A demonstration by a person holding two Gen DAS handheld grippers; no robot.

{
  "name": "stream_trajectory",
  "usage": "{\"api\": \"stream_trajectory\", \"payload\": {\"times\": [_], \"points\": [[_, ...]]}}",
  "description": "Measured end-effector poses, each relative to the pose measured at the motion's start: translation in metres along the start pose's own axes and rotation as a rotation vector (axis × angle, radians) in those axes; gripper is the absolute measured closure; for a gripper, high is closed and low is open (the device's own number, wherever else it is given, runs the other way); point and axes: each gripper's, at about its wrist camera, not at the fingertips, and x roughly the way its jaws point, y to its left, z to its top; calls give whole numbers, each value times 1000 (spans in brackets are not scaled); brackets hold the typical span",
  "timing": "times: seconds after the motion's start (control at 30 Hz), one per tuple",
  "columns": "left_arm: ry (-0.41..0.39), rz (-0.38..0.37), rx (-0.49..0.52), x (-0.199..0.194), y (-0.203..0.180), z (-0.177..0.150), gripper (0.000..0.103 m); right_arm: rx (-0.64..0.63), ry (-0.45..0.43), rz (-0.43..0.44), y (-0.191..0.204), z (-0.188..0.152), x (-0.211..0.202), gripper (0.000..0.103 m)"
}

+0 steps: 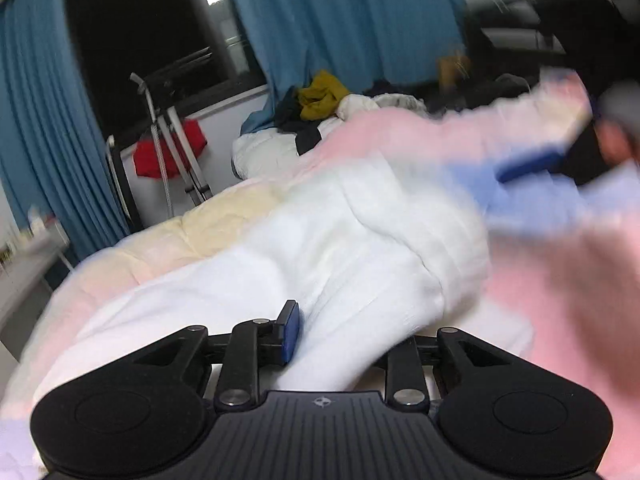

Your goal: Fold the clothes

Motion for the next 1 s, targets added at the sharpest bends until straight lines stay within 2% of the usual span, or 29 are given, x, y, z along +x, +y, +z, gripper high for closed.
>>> {"api": "stream_trajectory", "payload": {"times": [0.07,0.1,0.17,0.23,0.3,0.43,0.5,0.57,0.6,0.63,0.67,0.7,0.73,0.77,0.9,1.0], "points": [[-20,18,54,-2,-3,-2,69,44,38,36,-8,7,9,31],[-8,7,50,-2,0,-2,65,61,57,46,-11,9,15,33],[16,-15,44,-3,6,-3,50,73,117,53,-14,11,30,40],[19,-19,62,-11,17,-12,43,58,159,37,-13,13,42,50],[19,-21,87,-21,29,-26,40,30,200,37,-12,16,54,52],[22,-8,110,-36,46,-49,38,-12,292,142,-6,18,73,52],[21,-14,95,-38,51,-59,39,-68,311,117,1,13,83,52],[16,-24,77,-38,51,-63,48,-101,319,103,5,5,94,52],[13,-27,71,-38,50,-65,52,-107,320,110,6,2,100,56],[11,-31,66,-39,48,-66,63,-102,320,137,8,-2,104,65],[7,-39,51,-40,49,-66,72,-112,301,129,11,-3,106,72],[3,-48,36,-40,50,-66,75,-135,283,117,14,-4,105,82],[-7,-56,20,-42,52,-64,85,-153,264,109,18,-4,104,86],[-20,-61,10,-45,53,-62,89,-140,247,128,19,-2,100,87],[-84,-100,-29,-62,55,-50,92,-128,160,181,32,12,77,89],[-98,-162,-67,-66,54,-43,92,-132,123,140,27,18,67,89]]}}
